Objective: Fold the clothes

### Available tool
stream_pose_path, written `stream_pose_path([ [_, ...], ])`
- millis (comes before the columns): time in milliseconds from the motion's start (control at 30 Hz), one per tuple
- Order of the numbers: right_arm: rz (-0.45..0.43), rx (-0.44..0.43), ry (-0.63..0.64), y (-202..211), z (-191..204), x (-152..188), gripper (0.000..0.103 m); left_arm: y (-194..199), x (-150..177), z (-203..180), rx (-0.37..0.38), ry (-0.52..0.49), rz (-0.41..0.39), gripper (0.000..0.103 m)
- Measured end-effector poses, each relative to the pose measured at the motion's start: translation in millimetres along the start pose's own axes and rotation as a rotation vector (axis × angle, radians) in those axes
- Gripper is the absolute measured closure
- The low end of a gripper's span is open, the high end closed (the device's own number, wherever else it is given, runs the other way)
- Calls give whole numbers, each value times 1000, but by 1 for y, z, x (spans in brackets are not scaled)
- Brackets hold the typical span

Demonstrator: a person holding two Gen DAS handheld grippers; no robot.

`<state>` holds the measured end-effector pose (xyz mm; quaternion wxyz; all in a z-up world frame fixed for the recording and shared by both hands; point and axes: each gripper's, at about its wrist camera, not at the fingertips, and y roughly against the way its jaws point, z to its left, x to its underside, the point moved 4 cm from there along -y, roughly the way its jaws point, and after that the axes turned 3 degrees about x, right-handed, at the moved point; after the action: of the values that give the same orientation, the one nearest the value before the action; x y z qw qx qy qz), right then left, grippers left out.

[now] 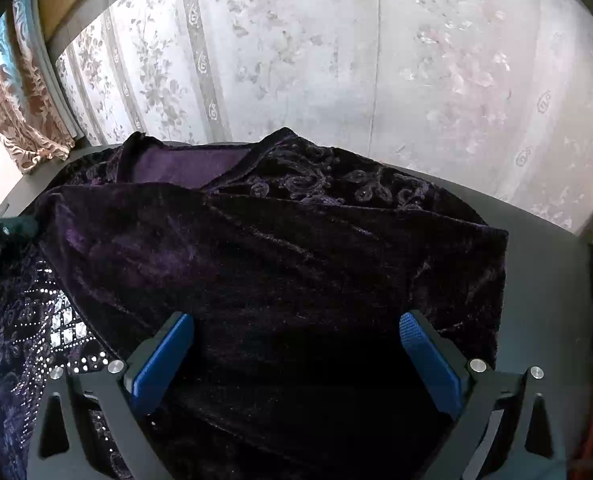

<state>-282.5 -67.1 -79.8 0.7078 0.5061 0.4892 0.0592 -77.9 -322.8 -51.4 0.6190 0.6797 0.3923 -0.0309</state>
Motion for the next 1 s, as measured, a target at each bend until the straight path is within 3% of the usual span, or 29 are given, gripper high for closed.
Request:
stream_pose_path([
  [100, 0, 6, 0, -2, 0, 2, 0, 21, 4, 3, 49, 67, -60, 98],
  [167, -5, 5, 1, -3, -1, 0, 0, 37, 9, 4, 63, 61, -84, 98],
  [267, -4, -3, -3, -4, -2, -1, 0, 20, 15, 11, -1, 31, -2, 97],
  [367, -3, -3, -2, -5, -2, -2, 0, 16, 14, 14, -25, 52, 25, 88],
  [433, -3, -7, -5, -5, -2, -2, 0, 31, 8, 19, -42, 124, -16, 83],
  [533, -2, -11, -8, -5, -3, -2, 0, 68, 1, 21, -81, 185, -161, 82],
  [633, 0, -11, -10, -3, -4, -1, 0, 81, -6, -1, 19, 136, -213, 77],
  [700, 4, -13, -11, -2, -5, -1, 0, 61, -10, -18, -4, 47, -168, 77],
  [833, 14, -16, -15, -2, -5, -1, 0, -7, -12, -7, -158, -11, -55, 74],
  [900, 20, -24, -1, 1, -4, 3, 0, -14, -9, 0, -176, -41, -140, 74],
  [1000, 21, -50, 29, 11, 1, 15, 0, -10, -1, 0, -141, -5, -138, 74],
])
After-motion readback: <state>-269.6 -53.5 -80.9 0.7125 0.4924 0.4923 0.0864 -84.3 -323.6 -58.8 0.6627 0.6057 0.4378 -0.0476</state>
